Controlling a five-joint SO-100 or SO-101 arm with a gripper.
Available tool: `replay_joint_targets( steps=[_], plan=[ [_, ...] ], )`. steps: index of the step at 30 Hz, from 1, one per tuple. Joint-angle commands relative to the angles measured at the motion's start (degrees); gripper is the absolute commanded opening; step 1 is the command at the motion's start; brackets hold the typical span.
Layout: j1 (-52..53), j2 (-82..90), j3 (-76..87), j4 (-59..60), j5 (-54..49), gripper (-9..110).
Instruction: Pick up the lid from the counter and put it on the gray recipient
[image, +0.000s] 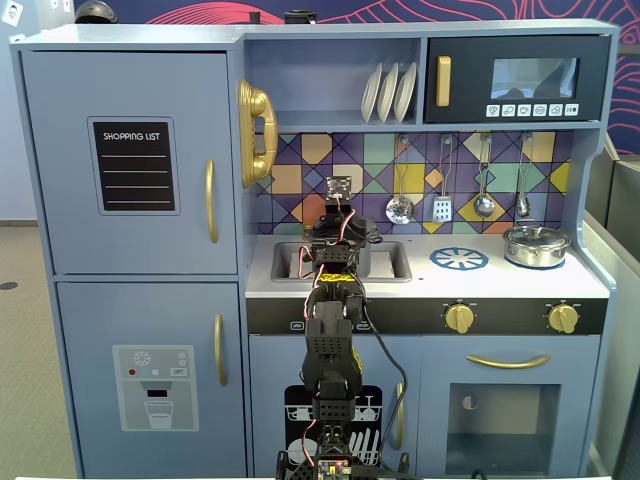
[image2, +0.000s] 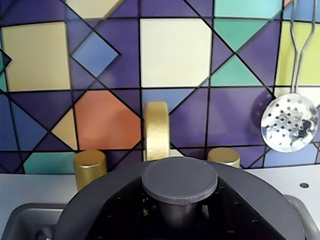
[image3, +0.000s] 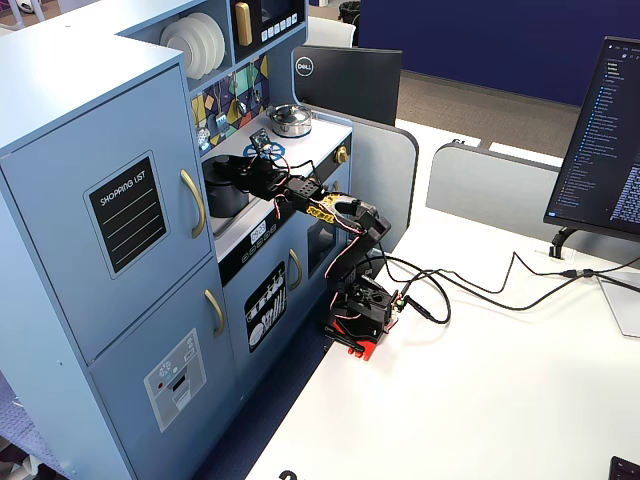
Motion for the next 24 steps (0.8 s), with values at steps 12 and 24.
replay_joint_targets(
  steps=[12, 24],
  plan=[
    [0.5, 0.9, 1.2, -2.5, -0.4, 0],
    [-1.0, 0.6, 1.1, -2.4, 0.4, 0]
  ],
)
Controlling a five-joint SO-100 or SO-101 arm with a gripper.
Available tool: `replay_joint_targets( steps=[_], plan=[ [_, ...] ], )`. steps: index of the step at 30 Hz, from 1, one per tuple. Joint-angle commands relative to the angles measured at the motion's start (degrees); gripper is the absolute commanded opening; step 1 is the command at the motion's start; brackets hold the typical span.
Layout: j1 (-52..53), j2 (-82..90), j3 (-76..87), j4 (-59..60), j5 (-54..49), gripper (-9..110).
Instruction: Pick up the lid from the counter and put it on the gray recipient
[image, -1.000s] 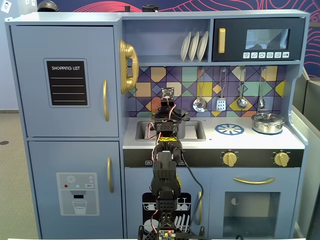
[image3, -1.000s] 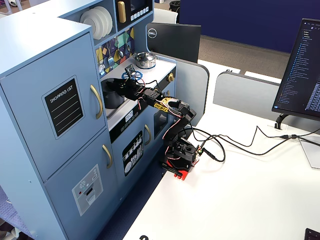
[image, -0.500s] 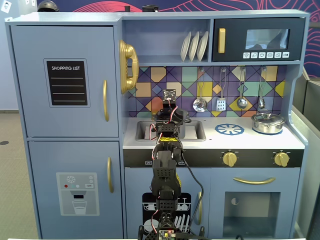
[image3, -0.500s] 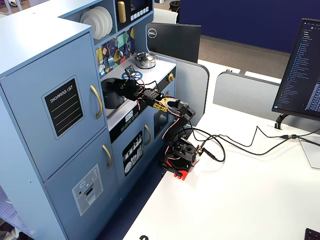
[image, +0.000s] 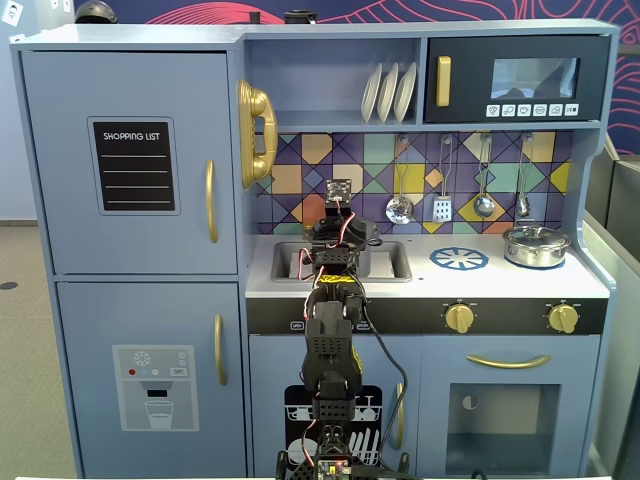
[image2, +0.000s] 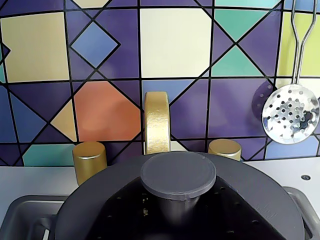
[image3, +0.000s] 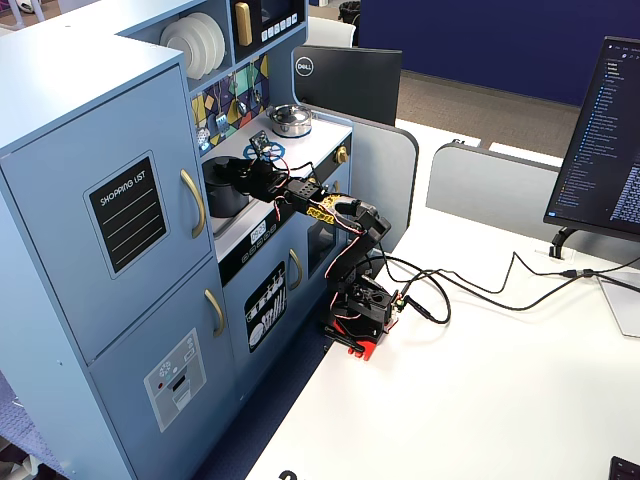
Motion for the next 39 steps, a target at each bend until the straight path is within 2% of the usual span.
replay_joint_targets(
  steps=[1, 12, 17, 22, 27, 30, 35, 37, 39],
  plan=[
    [-1.1, 0.6, -0.6, -1.8, 0.4, 0],
    [-1.8, 0.0, -0.9, -2.1, -0.7, 0],
    [1.6, 2.6, 0.3, 3.3, -2.5, 23],
    [3.4, 9.9, 3.5, 9.0, -1.4, 30],
    [3.7, 22.3, 3.6, 22.4, 0.4, 29],
    [1.5, 33.3, 2.2, 38.6, 2.7, 25],
    [-2.5, 47.1, -0.4, 69.7, 1.5, 6],
    [-2.9, 49.1, 2.4, 74.9, 2.3, 0],
    [-2.8, 51.2, 7.9, 75.8, 5.4, 0]
  ],
)
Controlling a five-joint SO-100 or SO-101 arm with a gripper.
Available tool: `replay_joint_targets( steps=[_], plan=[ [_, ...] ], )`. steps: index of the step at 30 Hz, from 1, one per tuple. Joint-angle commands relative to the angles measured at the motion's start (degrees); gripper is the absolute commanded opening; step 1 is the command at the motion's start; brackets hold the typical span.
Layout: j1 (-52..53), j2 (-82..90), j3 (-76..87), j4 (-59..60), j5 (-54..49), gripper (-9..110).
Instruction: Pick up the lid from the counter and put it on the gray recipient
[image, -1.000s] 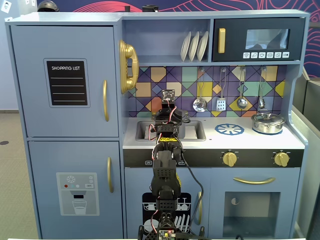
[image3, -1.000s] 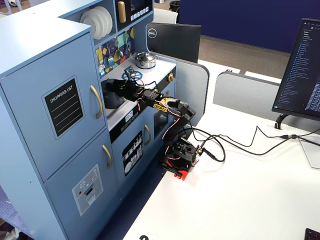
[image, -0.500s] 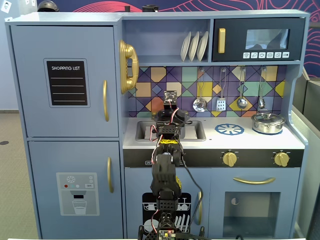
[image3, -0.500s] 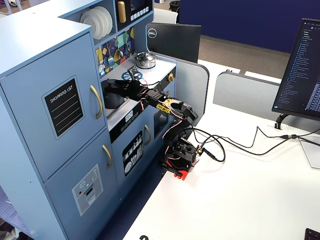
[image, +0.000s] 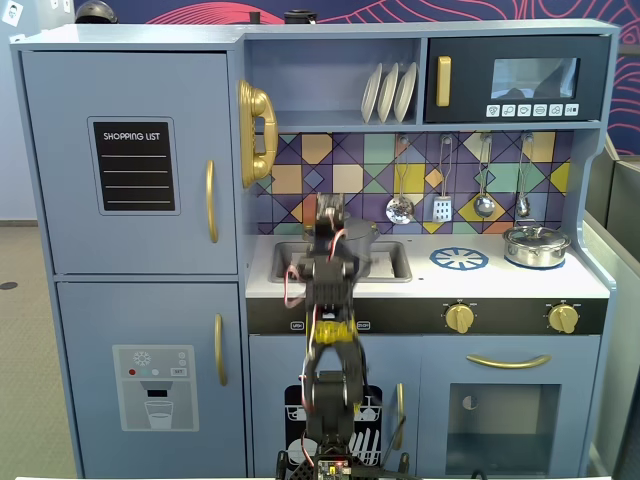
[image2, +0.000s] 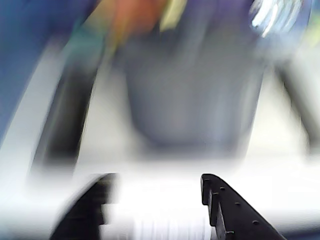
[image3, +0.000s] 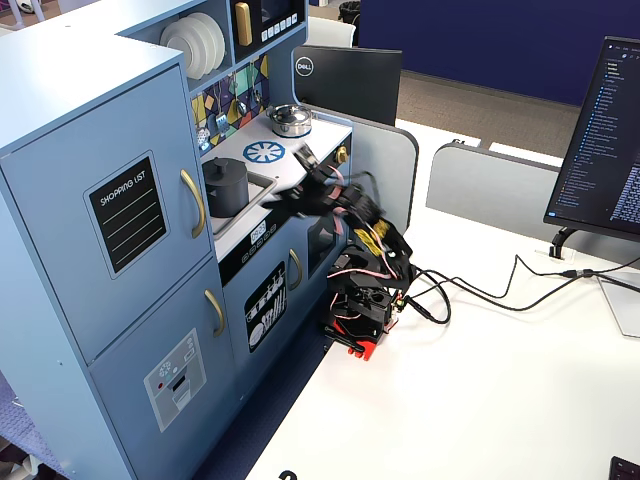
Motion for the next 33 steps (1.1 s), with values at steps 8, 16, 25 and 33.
replay_joint_targets(
  steps=[8, 16, 25, 33],
  plan=[
    [-2.2, 10.0, 36.4, -2.9, 2.1, 0],
    [-4.0, 13.5, 50.9, -0.2, 6.0, 0],
    [-5.4, 13.5, 51.0, 21.1, 7.6, 0],
    [-4.4, 13.5, 51.0, 21.6, 4.0, 2]
  ],
)
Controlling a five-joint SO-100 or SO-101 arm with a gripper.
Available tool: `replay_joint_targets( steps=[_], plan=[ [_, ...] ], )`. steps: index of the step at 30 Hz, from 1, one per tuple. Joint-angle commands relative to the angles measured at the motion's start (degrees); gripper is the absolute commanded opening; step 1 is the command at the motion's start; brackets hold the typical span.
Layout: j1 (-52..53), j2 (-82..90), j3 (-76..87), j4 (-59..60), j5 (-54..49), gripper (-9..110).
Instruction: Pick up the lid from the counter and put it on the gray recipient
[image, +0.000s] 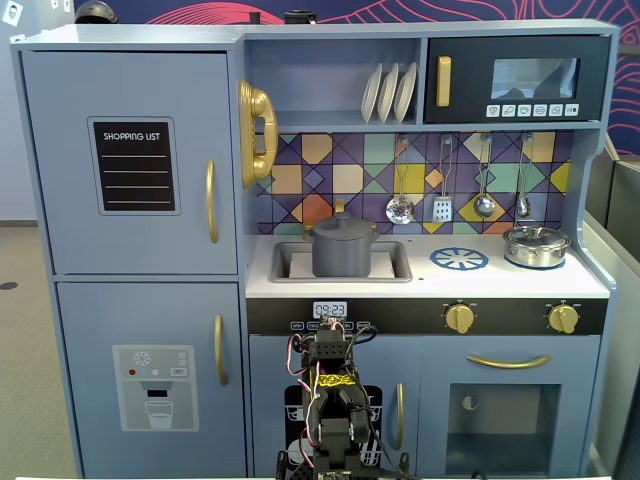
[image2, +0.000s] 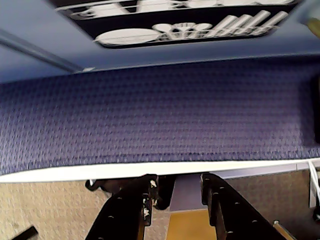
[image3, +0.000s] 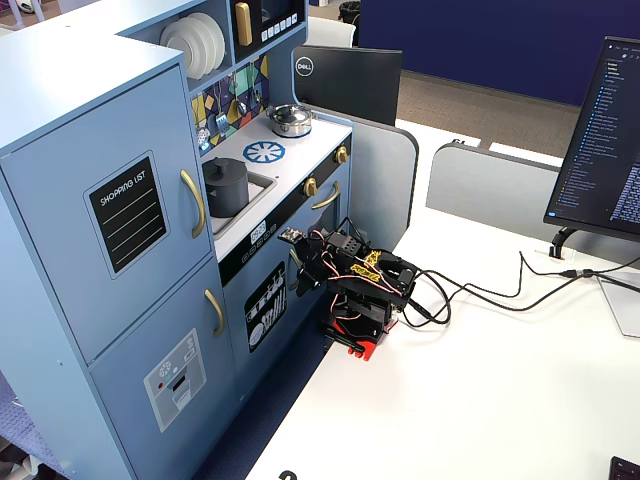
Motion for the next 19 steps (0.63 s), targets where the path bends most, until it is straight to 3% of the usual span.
replay_joint_targets(
  steps=[1, 19],
  plan=[
    [0.3, -0.7, -0.1, 9.6, 0.0, 2],
    [0.3, -0.7, -0.1, 9.6, 0.0, 6]
  ],
)
